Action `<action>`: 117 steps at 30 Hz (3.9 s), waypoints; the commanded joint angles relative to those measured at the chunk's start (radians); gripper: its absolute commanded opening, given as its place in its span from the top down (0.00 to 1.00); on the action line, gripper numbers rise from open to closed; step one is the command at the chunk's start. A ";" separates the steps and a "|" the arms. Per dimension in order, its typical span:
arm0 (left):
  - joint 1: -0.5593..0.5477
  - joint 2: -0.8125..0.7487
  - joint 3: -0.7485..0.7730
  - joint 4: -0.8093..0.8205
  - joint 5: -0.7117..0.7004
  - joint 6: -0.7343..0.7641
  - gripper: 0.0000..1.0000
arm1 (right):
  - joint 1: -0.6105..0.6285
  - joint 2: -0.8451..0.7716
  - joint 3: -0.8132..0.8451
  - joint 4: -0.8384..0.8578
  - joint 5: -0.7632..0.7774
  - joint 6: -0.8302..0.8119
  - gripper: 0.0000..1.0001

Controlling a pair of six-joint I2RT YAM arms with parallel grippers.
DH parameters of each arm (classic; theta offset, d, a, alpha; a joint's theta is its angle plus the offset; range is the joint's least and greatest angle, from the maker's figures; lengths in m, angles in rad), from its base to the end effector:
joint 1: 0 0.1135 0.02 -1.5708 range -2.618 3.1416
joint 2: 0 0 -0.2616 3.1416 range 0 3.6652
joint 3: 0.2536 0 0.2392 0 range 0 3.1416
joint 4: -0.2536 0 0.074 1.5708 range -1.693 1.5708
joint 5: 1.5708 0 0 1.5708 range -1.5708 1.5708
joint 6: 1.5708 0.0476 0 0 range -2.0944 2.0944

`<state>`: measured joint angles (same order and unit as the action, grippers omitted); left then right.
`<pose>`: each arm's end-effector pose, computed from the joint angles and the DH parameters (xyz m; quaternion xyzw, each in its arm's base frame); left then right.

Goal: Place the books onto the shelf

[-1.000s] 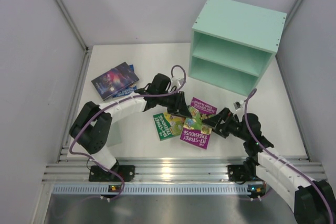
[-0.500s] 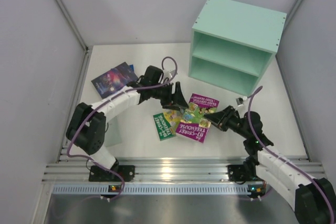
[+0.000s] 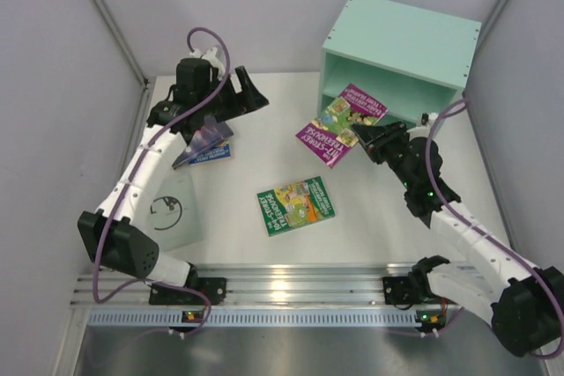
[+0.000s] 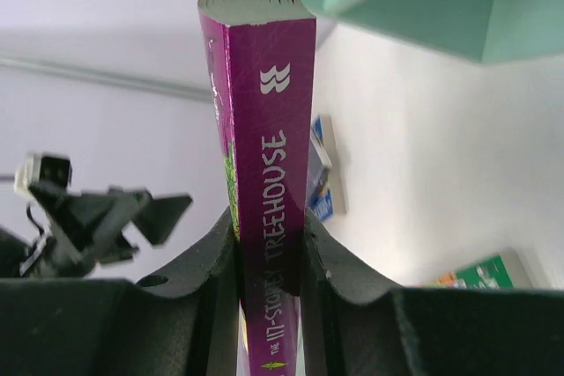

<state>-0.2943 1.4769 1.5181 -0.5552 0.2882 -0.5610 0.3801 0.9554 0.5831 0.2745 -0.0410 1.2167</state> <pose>0.3105 -0.1082 0.3846 -0.0419 0.8567 -0.3198 0.4026 0.2105 0.0862 0.2869 0.2883 0.6824 0.4916 0.4578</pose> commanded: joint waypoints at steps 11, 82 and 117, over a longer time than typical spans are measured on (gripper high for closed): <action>-0.003 -0.170 -0.233 0.000 -0.017 0.033 0.10 | 0.083 0.180 0.211 0.141 0.562 0.136 1.00; -0.003 -0.297 -0.389 -0.020 0.028 0.095 0.11 | 0.123 0.591 0.666 -0.267 0.543 0.112 0.46; -0.003 -0.288 -0.414 0.001 0.032 0.110 0.12 | 0.002 0.332 0.514 -0.440 0.498 -1.013 0.59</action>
<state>-0.2962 1.2003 1.1015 -0.5838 0.3202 -0.4683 0.3958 1.2621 1.0927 -0.2161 0.4576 0.2672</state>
